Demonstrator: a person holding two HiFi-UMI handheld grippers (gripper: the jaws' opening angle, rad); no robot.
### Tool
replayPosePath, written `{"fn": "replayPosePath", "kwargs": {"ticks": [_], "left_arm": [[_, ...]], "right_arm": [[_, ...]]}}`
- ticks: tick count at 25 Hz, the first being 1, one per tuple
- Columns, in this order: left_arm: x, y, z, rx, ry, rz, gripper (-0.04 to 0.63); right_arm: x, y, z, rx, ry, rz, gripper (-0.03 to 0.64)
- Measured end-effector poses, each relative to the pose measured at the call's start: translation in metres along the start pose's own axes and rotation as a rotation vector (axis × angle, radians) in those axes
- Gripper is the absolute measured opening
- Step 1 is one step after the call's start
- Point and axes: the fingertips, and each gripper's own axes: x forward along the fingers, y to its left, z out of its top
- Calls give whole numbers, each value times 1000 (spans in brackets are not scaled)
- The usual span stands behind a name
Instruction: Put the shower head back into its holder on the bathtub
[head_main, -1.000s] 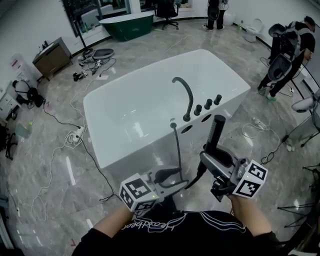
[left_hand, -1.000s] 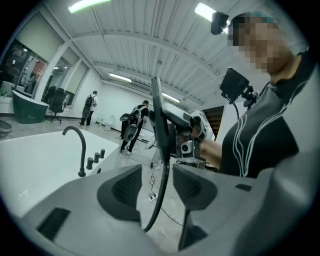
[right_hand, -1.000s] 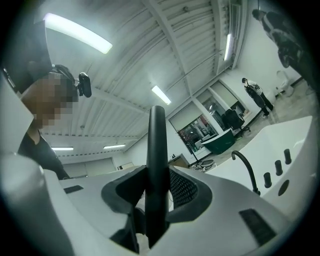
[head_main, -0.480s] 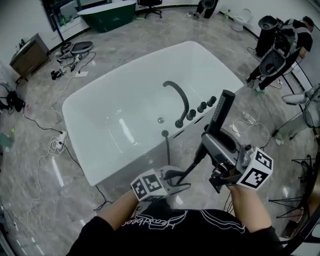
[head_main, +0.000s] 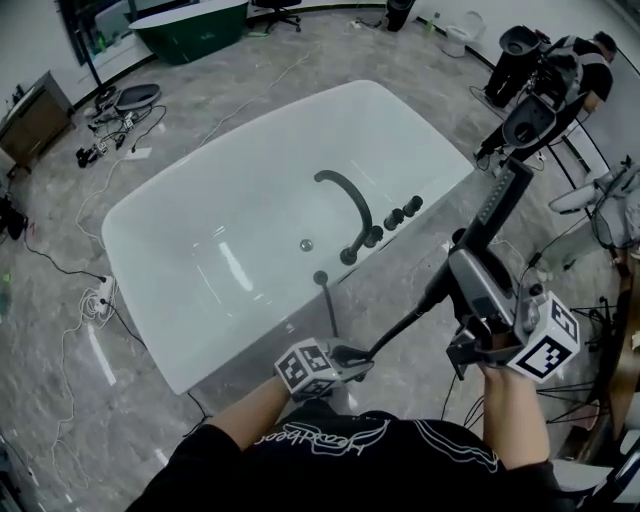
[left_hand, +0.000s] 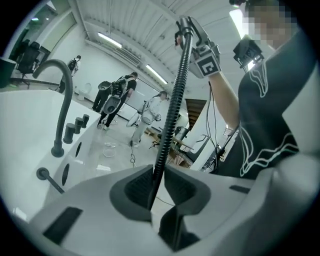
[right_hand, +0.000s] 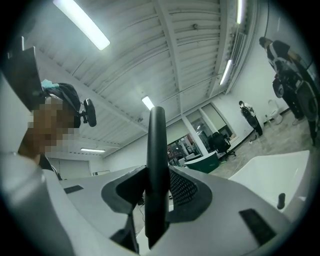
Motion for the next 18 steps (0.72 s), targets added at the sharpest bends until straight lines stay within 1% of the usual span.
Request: {"fn": "replayPosePath", "kwargs": {"ticks": [2,4,7,9,11,15,18], "left_arm": [[2,3,0,15,7,-2,66],[0,1,-3,45,49,-6,58],[-10,1,-6,60,96,15,57],[-22,10,-7,62,110,58,57],[-38,22,-10,57,117,119,57],[-70,34,-9,38,115,218,55],[-94,39,6,33,110,297,55]], "right_arm": [[-6,-3,0,-4,-8,-14,137],[-14,-4,0,-20,-2,-37,138],[-31,-9,1,-52,18,-88,137],[-44,-19,-1,-27,10,-104,137],[-57,-30,-11,9,10,-118,137],[-75,-51,-41,7,102,-187,137],[-81,-64,-61,5,169,-214,137]]}}
